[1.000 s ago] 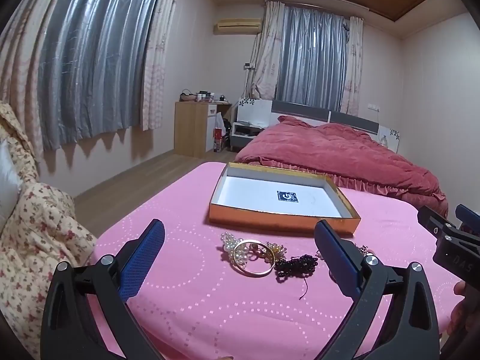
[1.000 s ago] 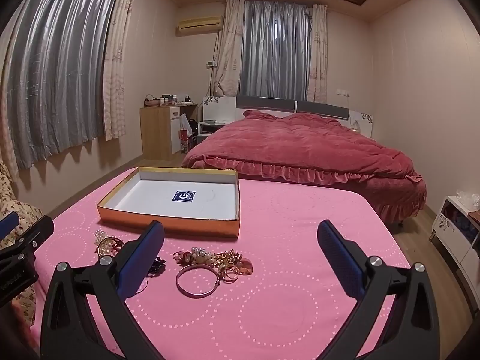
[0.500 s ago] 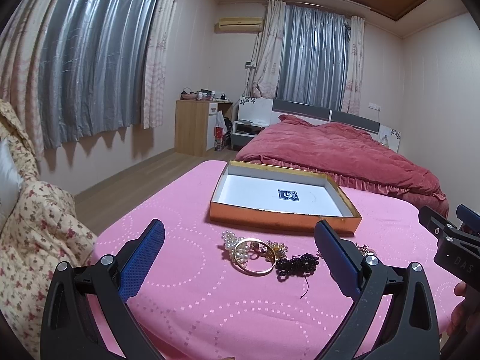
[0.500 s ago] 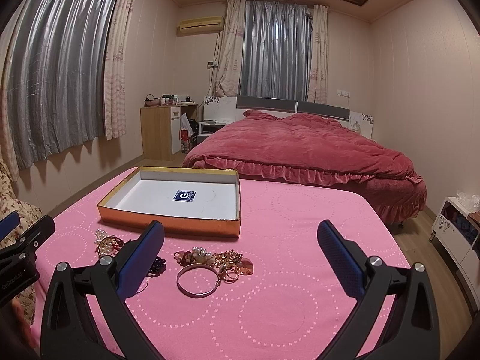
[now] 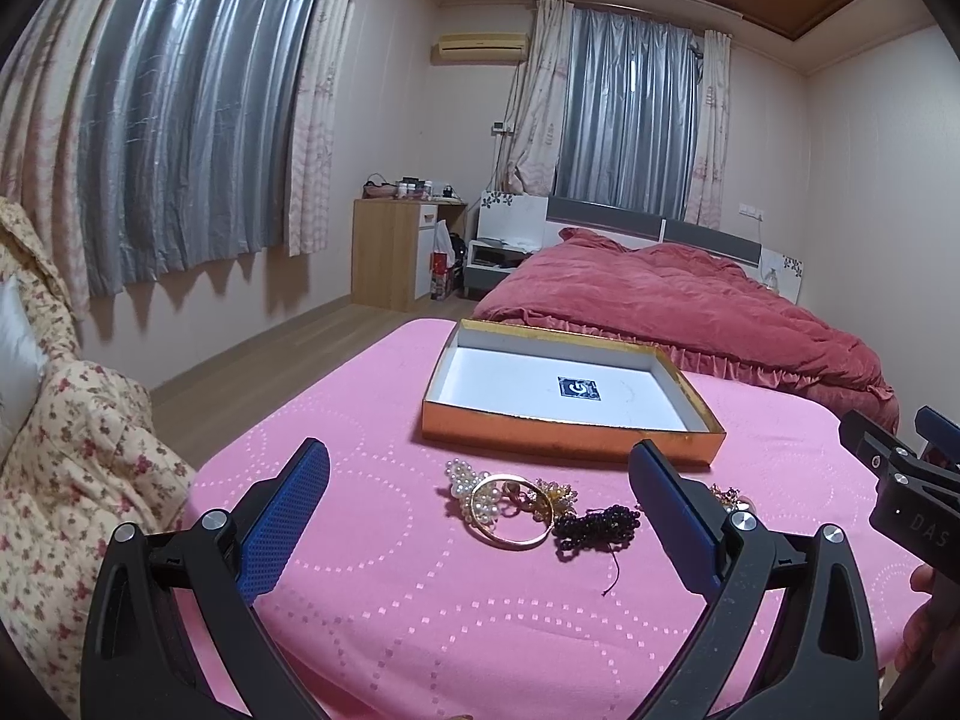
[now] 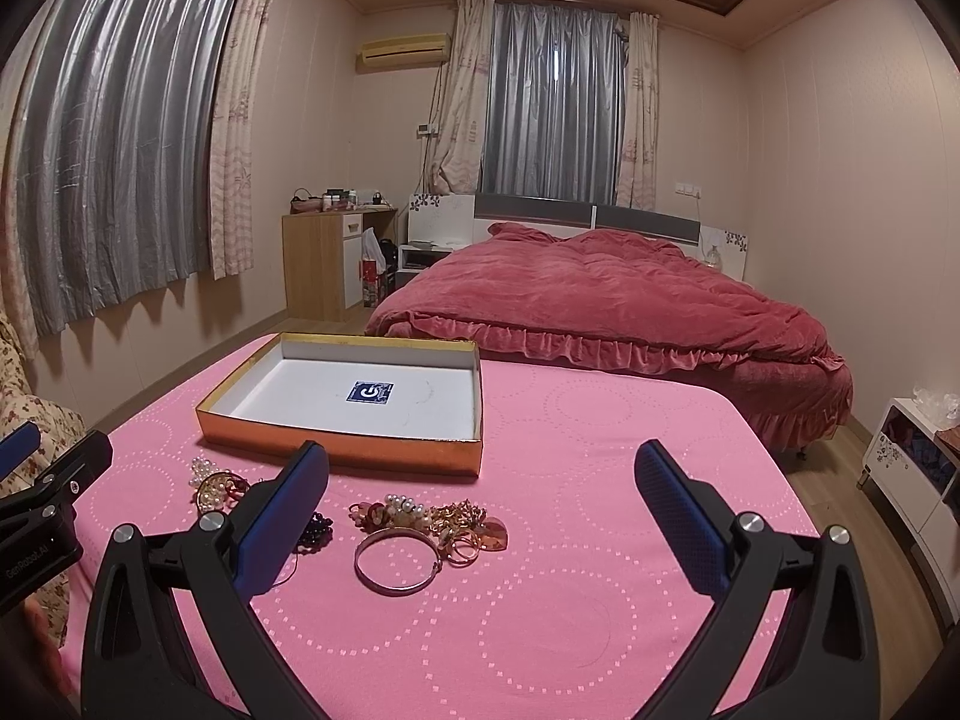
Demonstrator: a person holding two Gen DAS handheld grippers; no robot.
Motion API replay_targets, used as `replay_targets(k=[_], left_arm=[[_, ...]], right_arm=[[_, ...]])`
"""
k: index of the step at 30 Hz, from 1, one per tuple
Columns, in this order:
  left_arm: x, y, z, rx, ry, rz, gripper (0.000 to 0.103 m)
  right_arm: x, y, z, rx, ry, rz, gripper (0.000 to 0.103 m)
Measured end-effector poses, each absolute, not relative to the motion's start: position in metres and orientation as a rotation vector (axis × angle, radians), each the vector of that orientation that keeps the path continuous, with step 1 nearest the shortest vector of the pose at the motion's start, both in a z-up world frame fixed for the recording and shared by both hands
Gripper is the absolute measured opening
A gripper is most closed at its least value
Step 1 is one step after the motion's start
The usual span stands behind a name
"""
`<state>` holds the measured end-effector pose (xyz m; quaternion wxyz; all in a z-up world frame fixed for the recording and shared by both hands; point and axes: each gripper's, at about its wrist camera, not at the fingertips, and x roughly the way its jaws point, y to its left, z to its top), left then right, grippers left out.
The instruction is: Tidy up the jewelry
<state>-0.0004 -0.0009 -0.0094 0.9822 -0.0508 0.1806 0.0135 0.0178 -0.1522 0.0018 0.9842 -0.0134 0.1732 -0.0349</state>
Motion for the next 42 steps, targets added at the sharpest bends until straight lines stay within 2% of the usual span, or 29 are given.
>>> replay_targets(k=[42], left_arm=[[0.0016,0.0013,-0.0102,-0.104,0.383,0.029,0.097]], right_arm=[[0.0214,-0.1548,-0.0059,-0.024,0.367,-0.07,0.0]])
